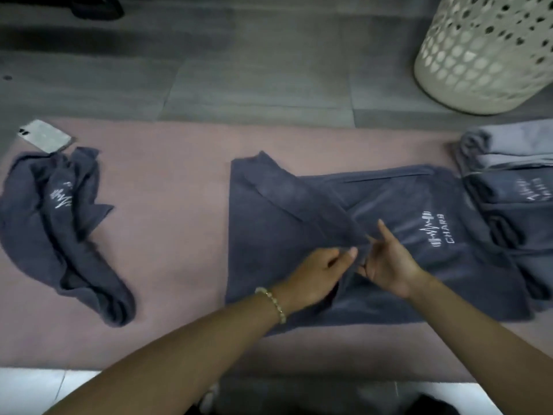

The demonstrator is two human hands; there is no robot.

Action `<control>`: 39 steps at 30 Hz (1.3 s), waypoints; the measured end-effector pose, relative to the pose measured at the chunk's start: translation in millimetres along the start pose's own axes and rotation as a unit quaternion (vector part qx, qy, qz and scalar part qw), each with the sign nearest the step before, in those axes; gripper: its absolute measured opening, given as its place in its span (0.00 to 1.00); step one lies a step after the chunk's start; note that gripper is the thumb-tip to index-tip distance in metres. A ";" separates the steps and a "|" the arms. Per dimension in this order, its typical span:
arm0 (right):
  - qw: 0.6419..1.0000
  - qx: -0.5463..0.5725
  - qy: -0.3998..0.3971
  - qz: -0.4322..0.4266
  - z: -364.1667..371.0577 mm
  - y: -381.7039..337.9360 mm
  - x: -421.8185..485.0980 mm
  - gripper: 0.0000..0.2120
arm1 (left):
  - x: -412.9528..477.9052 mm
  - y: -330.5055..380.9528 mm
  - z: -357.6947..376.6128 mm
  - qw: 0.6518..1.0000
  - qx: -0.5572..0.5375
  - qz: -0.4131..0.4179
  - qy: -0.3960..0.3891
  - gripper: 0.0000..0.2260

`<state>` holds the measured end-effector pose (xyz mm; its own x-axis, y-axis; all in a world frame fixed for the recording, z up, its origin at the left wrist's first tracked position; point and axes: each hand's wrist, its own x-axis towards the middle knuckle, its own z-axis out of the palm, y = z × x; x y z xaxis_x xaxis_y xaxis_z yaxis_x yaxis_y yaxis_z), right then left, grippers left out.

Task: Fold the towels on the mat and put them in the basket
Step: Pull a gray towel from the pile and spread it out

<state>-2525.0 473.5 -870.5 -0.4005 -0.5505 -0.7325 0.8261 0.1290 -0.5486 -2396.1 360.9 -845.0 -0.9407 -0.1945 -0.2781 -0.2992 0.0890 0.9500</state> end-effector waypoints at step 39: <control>0.868 -0.301 0.225 -0.325 -216.8 -46.0 -43.0 0.12 | 208.4 42.6 137.4 0.942 0.318 0.106 -0.019 0.14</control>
<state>-2631.7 670.0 -901.1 -0.9303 -0.3088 -0.1980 0.0646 0.3934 -0.9171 -2626.8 458.4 -882.1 -0.9915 -0.0721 -0.1086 -0.1282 0.6917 0.7107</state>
